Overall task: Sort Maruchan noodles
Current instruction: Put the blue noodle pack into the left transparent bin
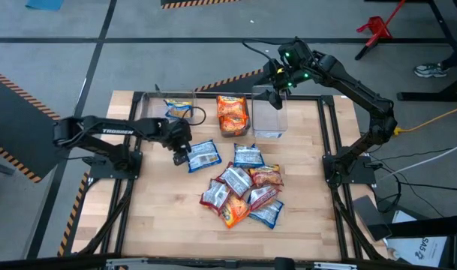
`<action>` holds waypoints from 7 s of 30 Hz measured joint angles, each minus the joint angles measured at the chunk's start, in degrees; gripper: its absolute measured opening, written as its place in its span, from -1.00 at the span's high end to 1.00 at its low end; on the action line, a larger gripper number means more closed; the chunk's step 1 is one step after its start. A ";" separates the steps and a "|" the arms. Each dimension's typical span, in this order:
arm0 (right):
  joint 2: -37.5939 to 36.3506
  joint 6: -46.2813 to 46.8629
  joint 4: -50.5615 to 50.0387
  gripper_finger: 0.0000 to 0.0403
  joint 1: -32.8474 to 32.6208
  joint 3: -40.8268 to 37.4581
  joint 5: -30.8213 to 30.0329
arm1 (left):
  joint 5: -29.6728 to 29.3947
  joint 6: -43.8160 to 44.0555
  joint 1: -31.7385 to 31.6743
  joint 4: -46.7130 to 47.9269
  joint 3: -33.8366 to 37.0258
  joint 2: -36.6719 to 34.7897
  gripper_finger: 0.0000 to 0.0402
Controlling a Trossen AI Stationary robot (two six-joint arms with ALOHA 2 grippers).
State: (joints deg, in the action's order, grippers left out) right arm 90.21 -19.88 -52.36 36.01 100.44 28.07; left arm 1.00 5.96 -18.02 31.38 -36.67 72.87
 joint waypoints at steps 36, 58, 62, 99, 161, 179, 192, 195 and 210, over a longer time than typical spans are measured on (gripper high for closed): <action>0.00 1.48 -0.07 -0.38 0.02 0.00 -0.28 | -0.71 -0.97 -0.75 -8.40 -0.23 13.39 0.95; 0.00 0.79 -0.09 -0.38 0.02 0.00 -0.26 | -0.45 9.38 2.49 9.08 -15.77 6.95 0.99; 0.01 0.18 -0.09 -0.38 0.00 -0.01 -0.24 | -1.01 11.58 2.49 11.97 -19.35 4.66 1.00; 0.02 -1.33 2.02 -0.38 0.00 -0.02 -0.50 | -27.52 28.66 -19.19 29.53 -26.76 -15.79 1.00; 0.04 -3.13 2.54 -0.38 0.02 -0.02 -0.48 | 10.40 29.74 -45.43 31.13 -26.27 -1.10 1.00; 0.04 -3.34 2.45 -0.38 0.02 -0.02 -0.49 | 3.25 23.91 -45.71 24.55 -23.96 0.67 0.50; 1.07 -3.89 3.90 -0.38 0.02 -0.02 0.18 | -5.96 28.41 -45.01 14.74 -23.98 2.32 0.43; 2.61 -1.44 6.91 -0.38 -0.03 -0.02 0.57 | -6.53 28.22 -44.99 14.43 -23.98 2.68 0.43; 16.64 3.97 20.13 -0.38 -4.67 -0.05 2.97 | -5.87 4.44 -41.89 9.98 -24.35 -4.37 0.43</action>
State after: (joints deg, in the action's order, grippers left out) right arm 106.86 -15.90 -32.23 31.34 100.40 31.05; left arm -4.87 10.40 -59.90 41.36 -61.01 68.50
